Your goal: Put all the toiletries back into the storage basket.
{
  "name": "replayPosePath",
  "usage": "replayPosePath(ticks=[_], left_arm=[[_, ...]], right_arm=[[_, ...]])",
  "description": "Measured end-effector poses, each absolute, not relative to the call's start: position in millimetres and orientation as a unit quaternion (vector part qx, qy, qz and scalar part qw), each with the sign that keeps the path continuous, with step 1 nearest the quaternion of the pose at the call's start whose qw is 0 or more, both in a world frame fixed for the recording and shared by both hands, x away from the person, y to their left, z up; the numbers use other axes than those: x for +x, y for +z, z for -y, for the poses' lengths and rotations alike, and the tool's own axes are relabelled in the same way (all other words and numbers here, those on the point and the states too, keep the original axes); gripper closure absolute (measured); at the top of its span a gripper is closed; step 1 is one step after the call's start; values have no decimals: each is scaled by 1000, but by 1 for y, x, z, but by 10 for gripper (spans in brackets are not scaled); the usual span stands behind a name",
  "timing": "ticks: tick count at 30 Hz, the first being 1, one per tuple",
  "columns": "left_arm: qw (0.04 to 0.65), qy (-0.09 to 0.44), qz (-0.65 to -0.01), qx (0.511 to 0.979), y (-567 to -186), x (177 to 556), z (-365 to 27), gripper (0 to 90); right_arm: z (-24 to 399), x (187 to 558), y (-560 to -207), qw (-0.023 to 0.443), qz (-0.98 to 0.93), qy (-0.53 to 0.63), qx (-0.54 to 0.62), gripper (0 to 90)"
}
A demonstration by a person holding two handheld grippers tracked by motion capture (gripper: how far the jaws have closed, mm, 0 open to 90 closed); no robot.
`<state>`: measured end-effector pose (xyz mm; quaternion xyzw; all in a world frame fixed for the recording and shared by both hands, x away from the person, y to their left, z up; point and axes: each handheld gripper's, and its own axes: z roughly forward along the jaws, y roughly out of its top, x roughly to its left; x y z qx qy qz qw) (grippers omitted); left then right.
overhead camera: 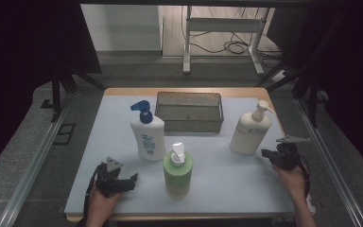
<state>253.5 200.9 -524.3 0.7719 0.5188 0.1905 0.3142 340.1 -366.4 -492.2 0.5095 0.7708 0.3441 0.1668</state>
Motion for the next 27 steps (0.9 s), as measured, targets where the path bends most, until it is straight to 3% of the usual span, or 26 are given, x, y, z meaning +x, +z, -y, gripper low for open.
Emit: replayPosePath(ticks=[13,27], left_arm=[[313,191,-518,773,-524,253,-201,123],[313,191,-518,773,-524,253,-201,123]], right_arm=[[367,375,-506,165,-753,336,540,899],[363,379,-510,160,-767,341,520,899]])
